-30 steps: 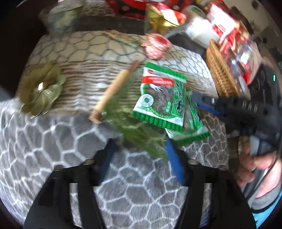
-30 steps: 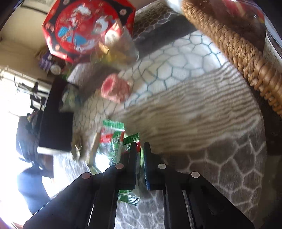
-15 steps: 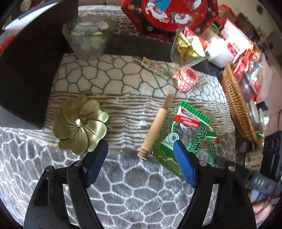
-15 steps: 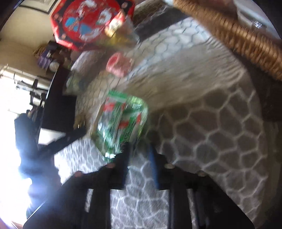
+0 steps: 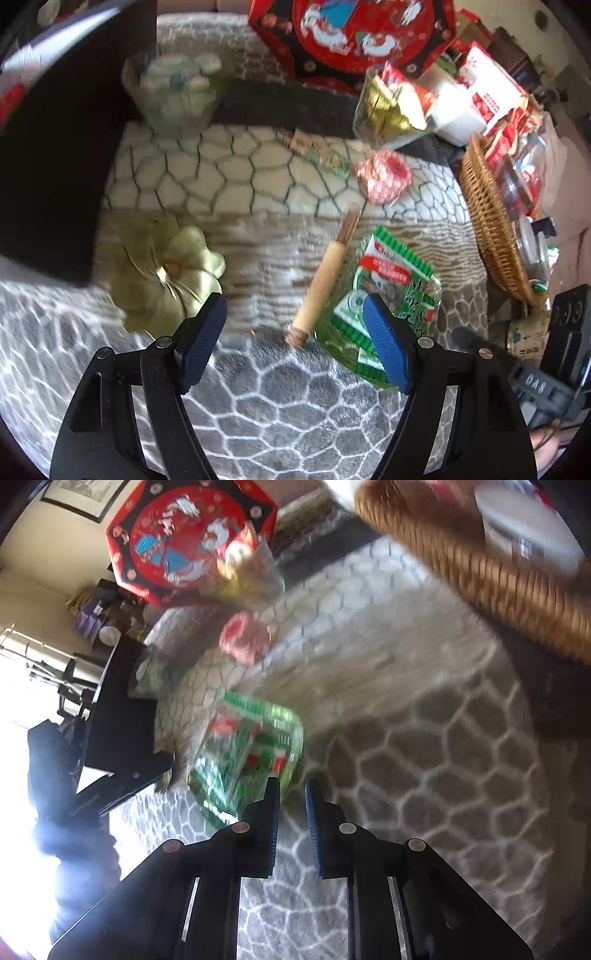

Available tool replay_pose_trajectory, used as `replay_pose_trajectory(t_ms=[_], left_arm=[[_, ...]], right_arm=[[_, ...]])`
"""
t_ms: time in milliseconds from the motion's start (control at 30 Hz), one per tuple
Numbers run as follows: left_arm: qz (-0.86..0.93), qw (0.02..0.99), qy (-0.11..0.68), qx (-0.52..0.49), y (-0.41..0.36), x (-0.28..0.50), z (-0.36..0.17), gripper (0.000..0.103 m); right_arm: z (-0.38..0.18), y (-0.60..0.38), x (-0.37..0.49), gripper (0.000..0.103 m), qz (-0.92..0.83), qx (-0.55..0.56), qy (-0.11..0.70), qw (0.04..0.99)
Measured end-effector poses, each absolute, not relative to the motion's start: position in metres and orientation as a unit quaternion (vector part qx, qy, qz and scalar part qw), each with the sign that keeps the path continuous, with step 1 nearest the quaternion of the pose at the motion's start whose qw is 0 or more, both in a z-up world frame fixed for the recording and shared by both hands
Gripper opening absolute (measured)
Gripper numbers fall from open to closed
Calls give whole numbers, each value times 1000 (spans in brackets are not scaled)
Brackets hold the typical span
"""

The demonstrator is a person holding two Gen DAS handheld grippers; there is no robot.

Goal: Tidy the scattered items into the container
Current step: 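Grasp the rim of the glass bowl of red snack packets with the right tool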

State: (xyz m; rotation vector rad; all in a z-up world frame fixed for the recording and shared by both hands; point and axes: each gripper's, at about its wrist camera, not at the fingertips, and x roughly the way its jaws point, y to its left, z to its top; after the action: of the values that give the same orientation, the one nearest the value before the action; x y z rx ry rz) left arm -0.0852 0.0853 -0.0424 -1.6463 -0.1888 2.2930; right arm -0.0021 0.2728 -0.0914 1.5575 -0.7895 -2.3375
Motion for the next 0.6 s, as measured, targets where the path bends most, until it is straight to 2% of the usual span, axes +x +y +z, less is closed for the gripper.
replay_pose_trajectory(t_ms=[33,100,167,333,467,500,567,600], left_arm=[[805,153,-62,-569,84,-90,-37,83],[812,141,-71,-562,78,-102,-27,92],[816,125,-100,-556,66,-119,-16,93],[793,82,-192,-572,40,-164,-9,94],[798,110,-173,-566,62,-182,-2,94],[797,116,-172,-567,68,-187,-2,93],[796,117,-154,-574,88,-202,-6,83],[796,118,-142,-576,98,-208,-7,72]], right_arm=[[-85,273,-9,19,-801,527,-260,111],[-74,272,-25,32,-808,524,-247,108],[-61,271,-47,38,-810,519,-249,108],[-43,280,-118,38,-792,515,-313,100],[-39,278,-166,38,-786,529,-310,83],[-40,278,-175,38,-788,530,-306,75],[-40,277,-190,35,-794,534,-285,62],[-40,276,-197,33,-797,537,-272,57]])
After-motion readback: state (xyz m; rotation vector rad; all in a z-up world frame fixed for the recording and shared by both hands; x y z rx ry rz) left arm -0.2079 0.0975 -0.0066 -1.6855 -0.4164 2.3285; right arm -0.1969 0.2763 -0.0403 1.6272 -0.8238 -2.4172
